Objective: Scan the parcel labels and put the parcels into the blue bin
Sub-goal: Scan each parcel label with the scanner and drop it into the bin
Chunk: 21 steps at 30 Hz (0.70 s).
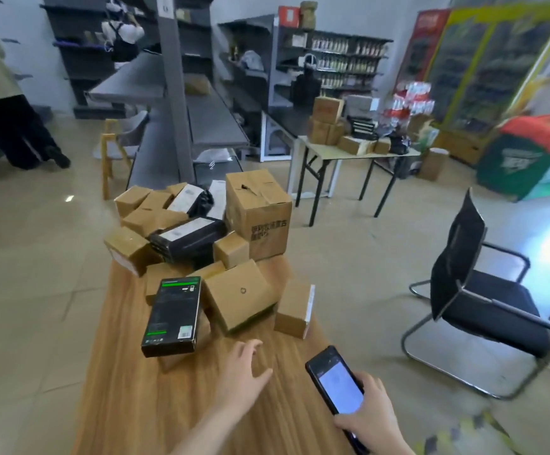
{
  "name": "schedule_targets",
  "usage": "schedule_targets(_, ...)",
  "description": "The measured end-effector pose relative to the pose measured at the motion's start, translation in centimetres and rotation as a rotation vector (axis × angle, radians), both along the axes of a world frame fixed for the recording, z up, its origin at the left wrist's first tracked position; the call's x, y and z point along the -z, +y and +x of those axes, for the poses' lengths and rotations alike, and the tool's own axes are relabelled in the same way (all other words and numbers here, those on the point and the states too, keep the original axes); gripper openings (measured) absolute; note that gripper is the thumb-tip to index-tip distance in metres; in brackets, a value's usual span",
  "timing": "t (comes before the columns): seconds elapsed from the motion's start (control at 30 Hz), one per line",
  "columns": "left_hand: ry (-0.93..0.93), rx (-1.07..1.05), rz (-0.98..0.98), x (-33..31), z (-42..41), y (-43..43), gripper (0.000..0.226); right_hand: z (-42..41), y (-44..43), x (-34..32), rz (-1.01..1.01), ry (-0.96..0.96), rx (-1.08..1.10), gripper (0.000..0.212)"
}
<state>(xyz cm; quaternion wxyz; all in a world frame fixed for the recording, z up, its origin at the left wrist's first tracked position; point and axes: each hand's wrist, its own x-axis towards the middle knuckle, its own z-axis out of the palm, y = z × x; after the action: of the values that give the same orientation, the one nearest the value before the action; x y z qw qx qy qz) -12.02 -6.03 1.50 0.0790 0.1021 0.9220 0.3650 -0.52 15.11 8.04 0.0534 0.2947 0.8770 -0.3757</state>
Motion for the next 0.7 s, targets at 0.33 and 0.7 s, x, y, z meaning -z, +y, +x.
schedule_targets(0.33, 0.043, 0.128, -0.132, 1.6, -8.5, 9.9, 0.081, -4.0, 5.3, 1.3, 0.035, -0.124, 0.118, 0.085)
schedule_targets(0.7, 0.056, 0.041, -0.347, 4.0, -12.6, 15.8, 0.074, -10.7, 11.2, 4.6, 0.033, -0.183, -0.082, 0.085)
